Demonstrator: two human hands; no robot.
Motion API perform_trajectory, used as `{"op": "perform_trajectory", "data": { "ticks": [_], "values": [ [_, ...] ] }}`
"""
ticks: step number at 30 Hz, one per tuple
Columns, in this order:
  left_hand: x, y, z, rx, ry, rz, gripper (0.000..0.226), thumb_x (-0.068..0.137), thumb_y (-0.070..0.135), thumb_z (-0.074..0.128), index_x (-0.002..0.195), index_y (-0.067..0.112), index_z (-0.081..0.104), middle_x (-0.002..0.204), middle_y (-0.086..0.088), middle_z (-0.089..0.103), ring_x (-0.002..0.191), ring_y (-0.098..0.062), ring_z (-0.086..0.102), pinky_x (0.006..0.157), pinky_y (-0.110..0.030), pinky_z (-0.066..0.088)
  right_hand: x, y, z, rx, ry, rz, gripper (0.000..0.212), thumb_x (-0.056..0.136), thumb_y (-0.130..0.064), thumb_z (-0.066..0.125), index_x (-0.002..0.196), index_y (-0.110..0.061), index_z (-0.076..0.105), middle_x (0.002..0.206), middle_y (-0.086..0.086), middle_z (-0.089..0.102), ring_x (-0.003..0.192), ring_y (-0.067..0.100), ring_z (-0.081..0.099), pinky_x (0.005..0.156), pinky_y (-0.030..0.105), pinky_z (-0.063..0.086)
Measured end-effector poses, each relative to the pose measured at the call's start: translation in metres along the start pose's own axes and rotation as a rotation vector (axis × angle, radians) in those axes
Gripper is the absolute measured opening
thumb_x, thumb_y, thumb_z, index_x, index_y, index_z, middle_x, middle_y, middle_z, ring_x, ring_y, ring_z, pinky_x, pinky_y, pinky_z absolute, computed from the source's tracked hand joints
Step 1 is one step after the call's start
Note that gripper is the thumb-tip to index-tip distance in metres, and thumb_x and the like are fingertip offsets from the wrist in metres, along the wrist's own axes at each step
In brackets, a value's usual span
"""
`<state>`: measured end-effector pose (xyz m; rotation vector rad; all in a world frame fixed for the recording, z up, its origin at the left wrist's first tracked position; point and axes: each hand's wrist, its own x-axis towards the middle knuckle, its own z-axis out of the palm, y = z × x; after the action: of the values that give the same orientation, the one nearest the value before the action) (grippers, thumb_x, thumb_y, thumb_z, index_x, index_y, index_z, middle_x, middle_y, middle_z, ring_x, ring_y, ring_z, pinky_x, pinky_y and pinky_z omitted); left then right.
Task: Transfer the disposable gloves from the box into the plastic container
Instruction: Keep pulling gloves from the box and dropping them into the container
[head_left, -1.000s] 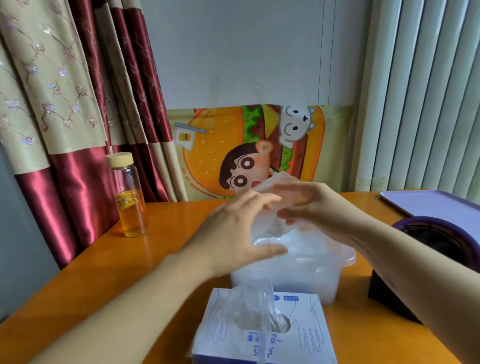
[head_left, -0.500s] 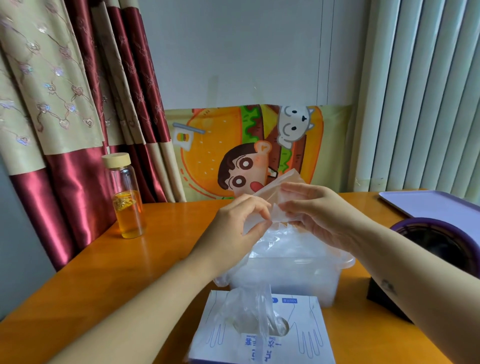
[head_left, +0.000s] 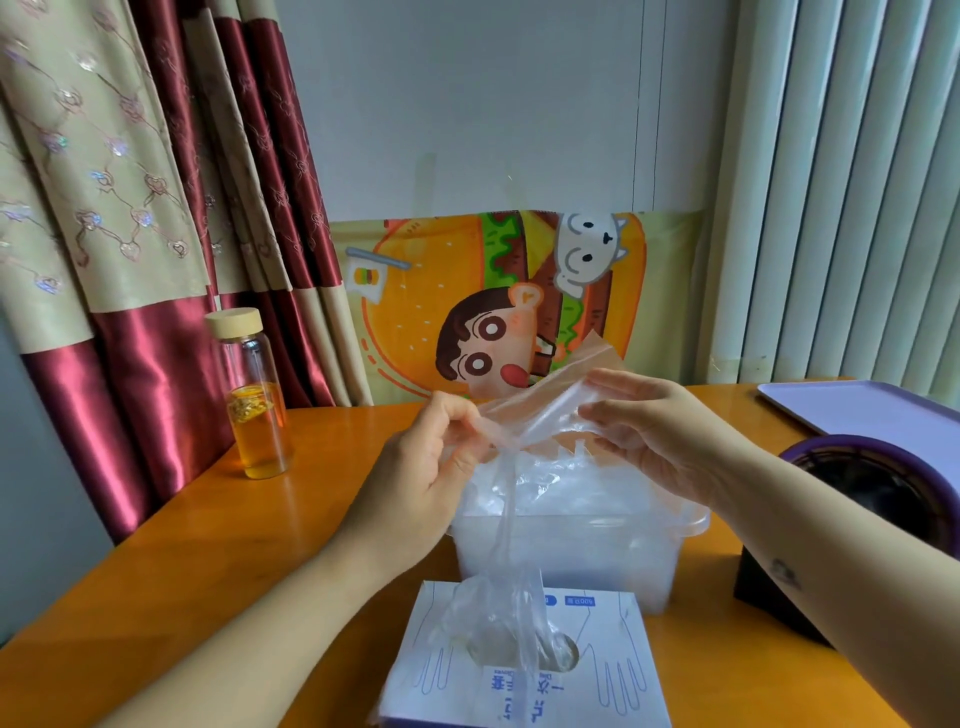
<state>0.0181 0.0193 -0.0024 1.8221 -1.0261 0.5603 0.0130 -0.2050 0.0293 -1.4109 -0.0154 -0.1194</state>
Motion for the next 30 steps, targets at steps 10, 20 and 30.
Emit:
{"op": "perform_trajectory", "data": {
  "ticks": [10, 20, 30],
  "values": [
    [0.017, 0.001, -0.014, 0.151, 0.060, -0.061, 0.025, 0.090, 0.034, 0.059, 0.110, 0.042, 0.048, 0.099, 0.024, 0.060, 0.100, 0.012, 0.052, 0.083, 0.000, 0.035, -0.001, -0.016, 0.005, -0.217, -0.270, 0.020, 0.074, 0.076, 0.011, 0.065, 0.141, -0.018, 0.042, 0.136, 0.006, 0.050, 0.105, 0.019, 0.061, 0.073, 0.026, 0.056],
    [0.067, -0.012, -0.013, -0.111, -0.150, -0.378, 0.015, 0.097, 0.015, 0.053, 0.088, 0.019, 0.065, 0.092, 0.006, 0.072, 0.097, -0.001, 0.064, 0.093, -0.019, 0.045, -0.008, -0.065, 0.020, -0.284, -0.604, -0.065, 0.082, 0.064, 0.010, 0.065, 0.136, -0.022, 0.046, 0.135, 0.000, 0.054, 0.103, 0.017, 0.065, 0.073, 0.025, 0.055],
    [0.072, -0.016, -0.064, -0.231, -0.145, -0.521, 0.029, 0.091, 0.037, 0.058, 0.108, 0.015, 0.068, 0.106, -0.002, 0.071, 0.110, -0.020, 0.063, 0.102, -0.042, 0.044, -0.002, -0.074, 0.025, -0.428, -0.438, -0.127, 0.092, 0.068, 0.012, 0.066, 0.146, -0.020, 0.031, 0.140, -0.002, 0.045, 0.109, 0.028, 0.062, 0.086, 0.040, 0.055]
  ]
}}
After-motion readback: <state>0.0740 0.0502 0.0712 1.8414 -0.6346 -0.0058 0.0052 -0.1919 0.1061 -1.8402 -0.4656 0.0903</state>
